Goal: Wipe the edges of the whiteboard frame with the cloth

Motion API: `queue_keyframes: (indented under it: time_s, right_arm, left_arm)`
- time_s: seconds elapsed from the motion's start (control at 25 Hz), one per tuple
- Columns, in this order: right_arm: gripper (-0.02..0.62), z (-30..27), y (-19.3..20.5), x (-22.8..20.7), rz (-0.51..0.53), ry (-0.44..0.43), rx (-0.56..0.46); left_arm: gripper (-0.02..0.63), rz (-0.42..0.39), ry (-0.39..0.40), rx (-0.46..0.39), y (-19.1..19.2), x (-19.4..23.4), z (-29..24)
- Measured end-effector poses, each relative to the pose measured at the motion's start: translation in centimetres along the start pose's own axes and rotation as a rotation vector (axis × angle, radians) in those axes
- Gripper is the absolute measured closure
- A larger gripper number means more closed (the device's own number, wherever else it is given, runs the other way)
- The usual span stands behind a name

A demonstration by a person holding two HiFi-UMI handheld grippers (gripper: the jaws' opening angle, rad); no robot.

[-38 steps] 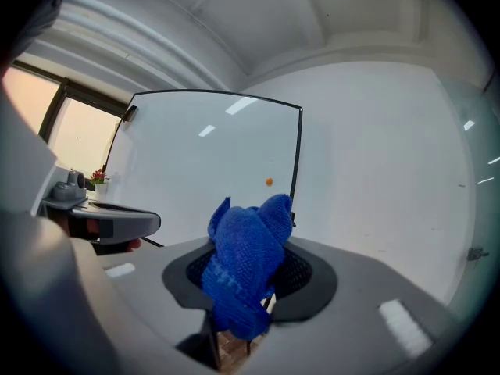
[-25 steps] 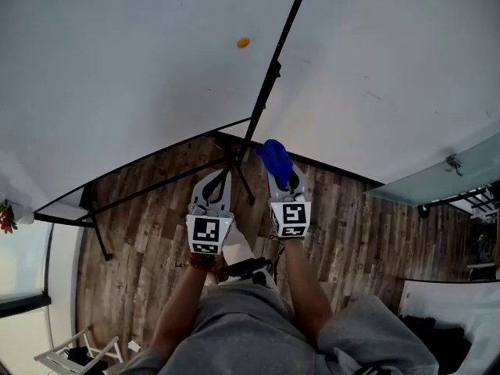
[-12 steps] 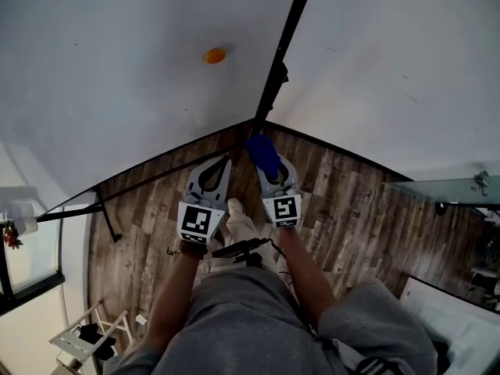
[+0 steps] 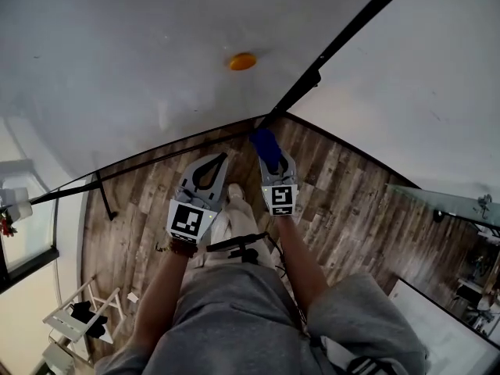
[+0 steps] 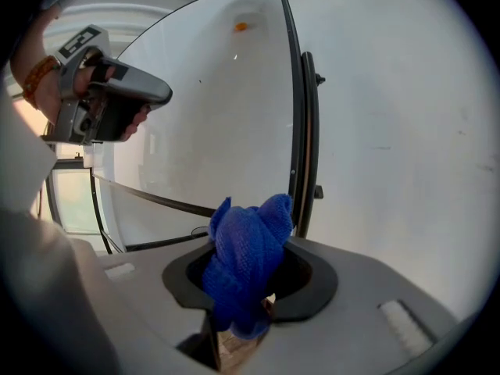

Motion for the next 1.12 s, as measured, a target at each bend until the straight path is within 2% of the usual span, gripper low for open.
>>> queue_keyframes:
  time_s: [0.2, 0.68, 1.12]
  right_arm:
    - [0.454, -2.6, 2.7, -0.4, -0.038, 0.033, 0.008]
    - [0.454, -7.3, 5.9, -2.7, -0.022, 0.004, 0.047]
    - [0.454, -9.8, 5.3, -4.4, -0.050, 0.033, 0.010]
  left_arm:
    - [0.597, 0.058, 0.007, 0.048, 2.1, 0.7, 0.1]
    - [0.597, 0.062, -0.033, 0.098, 4.5, 0.6, 0.4]
    - [0.597, 0.050, -0.013, 0.119, 4.8, -0.5, -0.6]
Point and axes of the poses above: the fingertips, and each gripper's own axes: z backward along the fingers, x to its left, y out of its underside, the point moved 6 cm from there along z, backward along the fingers, and after that the axes turned 8 degrees about -y, right-handed, at the moved point
